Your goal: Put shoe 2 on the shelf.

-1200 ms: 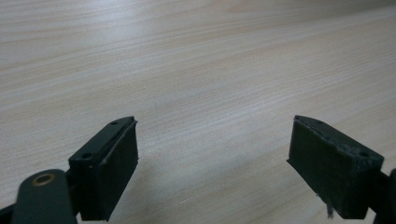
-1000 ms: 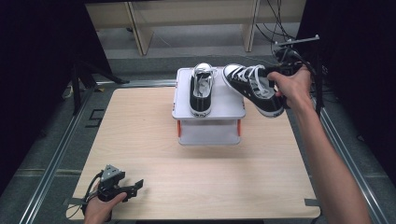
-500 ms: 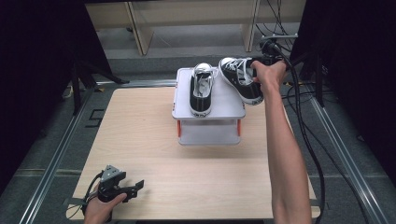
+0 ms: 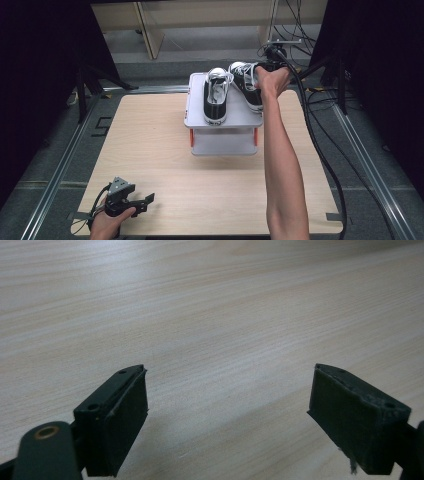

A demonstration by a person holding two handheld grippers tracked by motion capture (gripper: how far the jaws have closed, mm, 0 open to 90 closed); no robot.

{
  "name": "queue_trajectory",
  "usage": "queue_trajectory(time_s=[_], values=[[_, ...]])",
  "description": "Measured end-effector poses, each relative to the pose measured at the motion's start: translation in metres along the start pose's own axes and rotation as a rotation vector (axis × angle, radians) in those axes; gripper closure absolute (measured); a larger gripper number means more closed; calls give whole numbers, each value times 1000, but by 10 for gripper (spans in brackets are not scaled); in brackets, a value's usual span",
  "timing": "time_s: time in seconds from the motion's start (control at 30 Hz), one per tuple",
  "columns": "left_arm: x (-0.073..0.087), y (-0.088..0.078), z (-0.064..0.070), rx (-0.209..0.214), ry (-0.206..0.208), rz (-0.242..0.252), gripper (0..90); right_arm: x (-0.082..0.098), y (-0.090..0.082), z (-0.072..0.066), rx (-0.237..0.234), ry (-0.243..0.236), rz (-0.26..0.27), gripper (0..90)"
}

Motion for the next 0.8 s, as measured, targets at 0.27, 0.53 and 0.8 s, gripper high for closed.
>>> queue_trajectory(time_s=[0.27, 0.53, 0.8], values=[[0, 0, 1, 3, 6, -2, 153, 8, -4, -7, 9, -11, -20, 838], [0, 0, 1, 2, 2, -2, 153, 18, -4, -14, 6, -62, -87, 818], [0, 1, 1, -1, 5, -3, 153, 23, -9, -16, -20, -86, -140, 799]])
Point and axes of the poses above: each handheld gripper's, and its own axes: y roughly forward along the jaws, x roughly out of its underside, z roughly to its right, the point moved 2 cm from there along y, roughly forward along the jaws, and after that the axes turned 9 degrees about y, right-handed, at the moved point
